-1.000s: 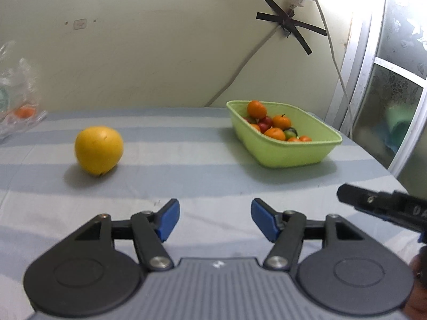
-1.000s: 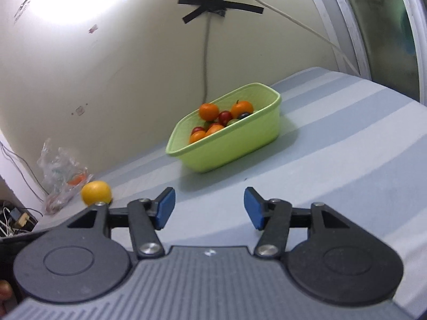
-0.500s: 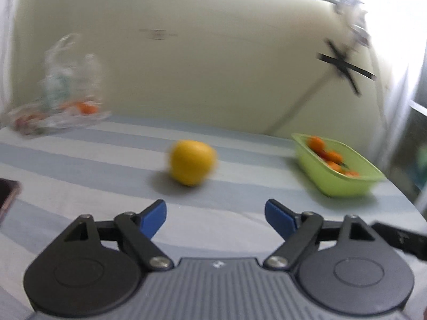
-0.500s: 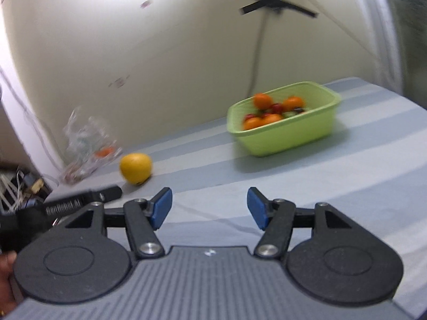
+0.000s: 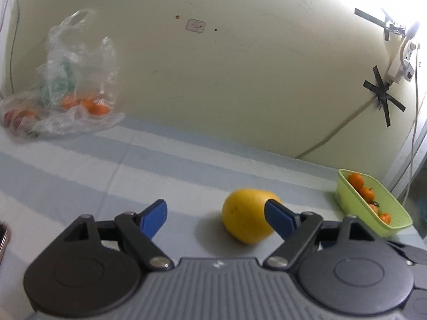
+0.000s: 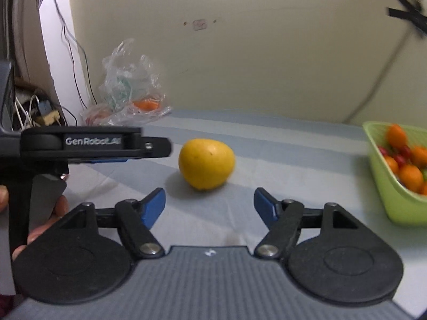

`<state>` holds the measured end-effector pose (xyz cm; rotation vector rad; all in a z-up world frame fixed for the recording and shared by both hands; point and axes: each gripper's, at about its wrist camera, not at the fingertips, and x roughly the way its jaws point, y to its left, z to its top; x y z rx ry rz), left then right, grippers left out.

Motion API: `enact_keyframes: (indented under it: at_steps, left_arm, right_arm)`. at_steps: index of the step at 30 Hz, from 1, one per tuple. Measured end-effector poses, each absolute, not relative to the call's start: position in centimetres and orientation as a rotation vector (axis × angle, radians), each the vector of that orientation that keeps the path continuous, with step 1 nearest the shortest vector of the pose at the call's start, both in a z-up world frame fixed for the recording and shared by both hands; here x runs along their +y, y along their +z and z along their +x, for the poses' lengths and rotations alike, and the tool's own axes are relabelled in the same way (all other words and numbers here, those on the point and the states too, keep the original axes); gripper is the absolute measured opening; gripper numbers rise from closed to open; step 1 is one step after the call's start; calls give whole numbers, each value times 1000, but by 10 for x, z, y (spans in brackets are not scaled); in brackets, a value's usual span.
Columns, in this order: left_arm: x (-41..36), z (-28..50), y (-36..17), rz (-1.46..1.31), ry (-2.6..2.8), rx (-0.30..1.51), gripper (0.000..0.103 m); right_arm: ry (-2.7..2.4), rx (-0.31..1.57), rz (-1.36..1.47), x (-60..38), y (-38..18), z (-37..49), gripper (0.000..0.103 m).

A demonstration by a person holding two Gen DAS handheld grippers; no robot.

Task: Organize fruits
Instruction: 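Move both grippers toward the yellow grapefruit and close the right gripper on it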

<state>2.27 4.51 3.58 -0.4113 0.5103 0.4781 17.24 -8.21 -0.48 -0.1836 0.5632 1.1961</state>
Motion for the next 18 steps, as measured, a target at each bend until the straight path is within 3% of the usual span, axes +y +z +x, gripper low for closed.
enact_keyframes:
  at_steps: [18]
  left_arm:
    - [69, 19, 25, -399, 590, 499, 90]
  right_arm:
    - [1159, 577, -240, -25, -20, 179, 80]
